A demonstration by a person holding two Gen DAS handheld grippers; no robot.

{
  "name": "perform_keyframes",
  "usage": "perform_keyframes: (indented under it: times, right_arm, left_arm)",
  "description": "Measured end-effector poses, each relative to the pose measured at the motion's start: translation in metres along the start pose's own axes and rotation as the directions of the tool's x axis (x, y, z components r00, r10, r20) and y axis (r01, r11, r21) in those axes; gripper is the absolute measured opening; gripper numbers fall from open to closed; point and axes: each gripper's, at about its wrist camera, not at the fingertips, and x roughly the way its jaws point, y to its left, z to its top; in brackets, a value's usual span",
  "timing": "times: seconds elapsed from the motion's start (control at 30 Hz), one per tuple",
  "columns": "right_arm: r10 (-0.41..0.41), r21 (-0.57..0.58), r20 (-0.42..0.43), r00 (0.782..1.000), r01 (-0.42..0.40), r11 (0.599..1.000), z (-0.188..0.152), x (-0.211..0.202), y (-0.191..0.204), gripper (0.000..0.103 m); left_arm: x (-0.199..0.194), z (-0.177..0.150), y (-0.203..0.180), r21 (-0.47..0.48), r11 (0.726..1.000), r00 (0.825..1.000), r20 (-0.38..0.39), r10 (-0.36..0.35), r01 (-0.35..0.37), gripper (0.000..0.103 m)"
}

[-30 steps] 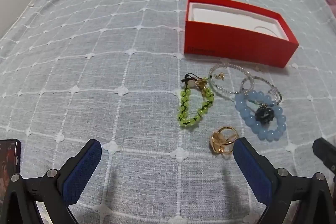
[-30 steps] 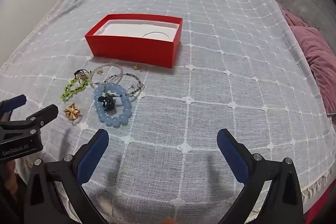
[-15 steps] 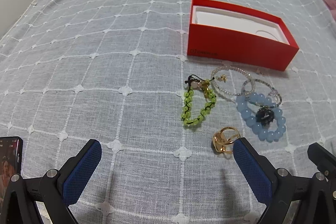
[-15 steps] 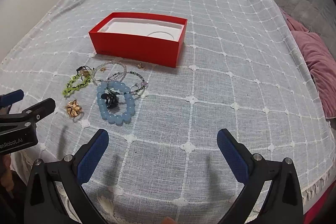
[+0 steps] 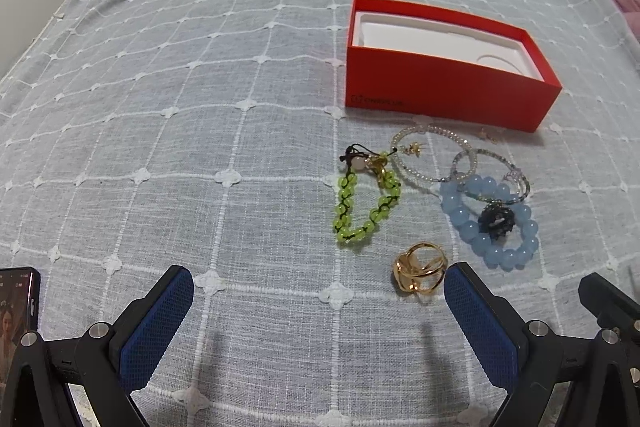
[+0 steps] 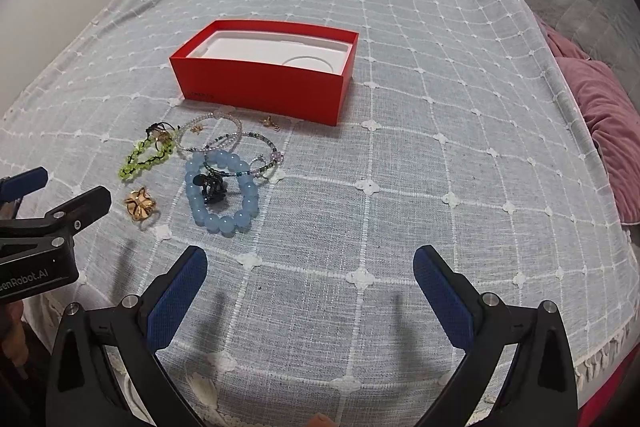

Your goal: Organize jewelry

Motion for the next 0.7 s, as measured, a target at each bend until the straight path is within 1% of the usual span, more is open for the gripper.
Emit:
perform_keyframes:
  times: [0.7]
  right_arm:
    - [0.002,0.001,-0.003,1.0,-0.002,1.0,0.0005,0.0015,-0.001,0.103]
  left_arm:
    - [0.0018,-0.0059,-0.0023,0.017,1.0,1.0,-0.01,0.001,-0.001,0.103]
